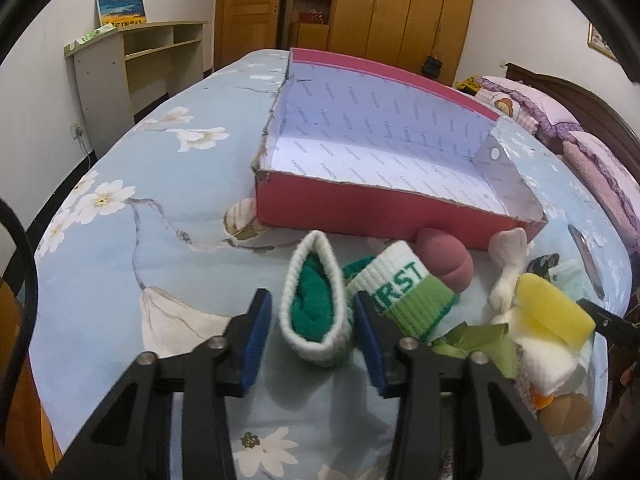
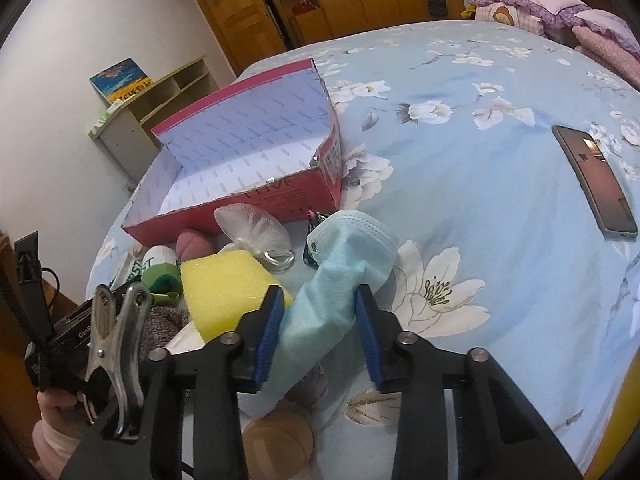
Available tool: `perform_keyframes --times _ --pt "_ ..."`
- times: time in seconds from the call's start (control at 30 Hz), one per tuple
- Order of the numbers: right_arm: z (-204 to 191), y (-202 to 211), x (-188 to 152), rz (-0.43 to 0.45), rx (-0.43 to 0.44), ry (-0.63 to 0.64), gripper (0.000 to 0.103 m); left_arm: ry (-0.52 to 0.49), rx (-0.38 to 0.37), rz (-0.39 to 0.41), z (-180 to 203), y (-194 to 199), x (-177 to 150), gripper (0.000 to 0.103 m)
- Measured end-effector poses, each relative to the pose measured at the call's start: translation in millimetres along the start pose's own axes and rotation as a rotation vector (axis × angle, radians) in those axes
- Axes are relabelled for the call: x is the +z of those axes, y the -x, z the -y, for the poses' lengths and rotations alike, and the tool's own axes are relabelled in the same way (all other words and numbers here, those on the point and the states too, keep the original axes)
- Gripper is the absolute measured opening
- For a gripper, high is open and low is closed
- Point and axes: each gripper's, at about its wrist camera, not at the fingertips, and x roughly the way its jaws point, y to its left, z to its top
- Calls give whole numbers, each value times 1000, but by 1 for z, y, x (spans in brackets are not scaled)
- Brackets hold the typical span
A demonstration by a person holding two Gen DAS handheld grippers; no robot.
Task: Organize soft objects
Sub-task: 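Grasp the white sock with the left gripper while the right grasps the blue mask, then carry the white sock and blue mask over the pink box with both grippers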
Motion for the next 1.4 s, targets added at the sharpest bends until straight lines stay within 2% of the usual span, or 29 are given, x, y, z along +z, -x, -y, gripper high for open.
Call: perform_keyframes --times 0.13,0.3,1.07,1.4 --pt "0 3 -1 20 10 -1 26 -4 -6 5 2 3 -1 34" --pt "-2 10 -3 52 9 20 22 14 -22 10 -1 11 -2 31" --pt "-26 50 -1 187 24 149 22 3 -35 114 0 61 3 30" --pt "-31 52 -1 191 41 167 22 9 -23 142 -6 74 6 30"
